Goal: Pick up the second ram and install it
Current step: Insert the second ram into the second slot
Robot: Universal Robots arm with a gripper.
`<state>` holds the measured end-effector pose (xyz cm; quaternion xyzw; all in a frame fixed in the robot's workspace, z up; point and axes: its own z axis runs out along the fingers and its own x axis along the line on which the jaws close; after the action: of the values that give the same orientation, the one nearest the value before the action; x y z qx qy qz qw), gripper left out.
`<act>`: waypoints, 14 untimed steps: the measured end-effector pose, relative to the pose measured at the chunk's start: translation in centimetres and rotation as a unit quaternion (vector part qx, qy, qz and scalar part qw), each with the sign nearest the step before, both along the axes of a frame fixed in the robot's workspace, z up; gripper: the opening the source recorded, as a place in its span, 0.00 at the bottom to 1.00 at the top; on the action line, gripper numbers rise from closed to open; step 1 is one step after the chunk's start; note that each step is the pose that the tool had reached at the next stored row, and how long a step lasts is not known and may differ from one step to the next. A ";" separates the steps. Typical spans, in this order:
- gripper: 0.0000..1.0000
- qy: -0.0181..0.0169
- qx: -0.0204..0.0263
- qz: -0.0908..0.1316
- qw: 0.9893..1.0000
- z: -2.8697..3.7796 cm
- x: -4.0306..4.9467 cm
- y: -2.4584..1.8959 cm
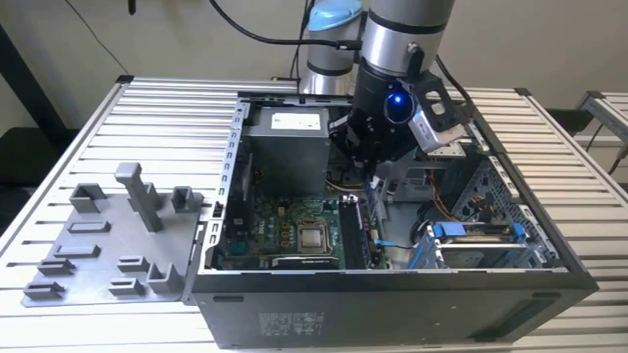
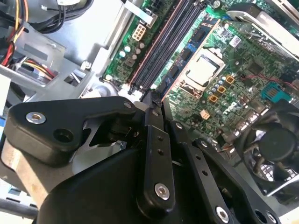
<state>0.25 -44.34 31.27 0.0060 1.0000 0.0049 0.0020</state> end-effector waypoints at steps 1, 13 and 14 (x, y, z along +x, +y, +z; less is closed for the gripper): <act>0.14 0.000 0.000 0.000 1.000 -0.18 0.00 -0.01; 0.14 0.000 0.000 0.000 1.000 -2.36 -0.15 -1.24; 0.14 0.000 -0.001 0.000 1.000 -2.52 -0.16 -1.34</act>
<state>0.09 -45.67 28.75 0.0061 1.0000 0.0044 0.0020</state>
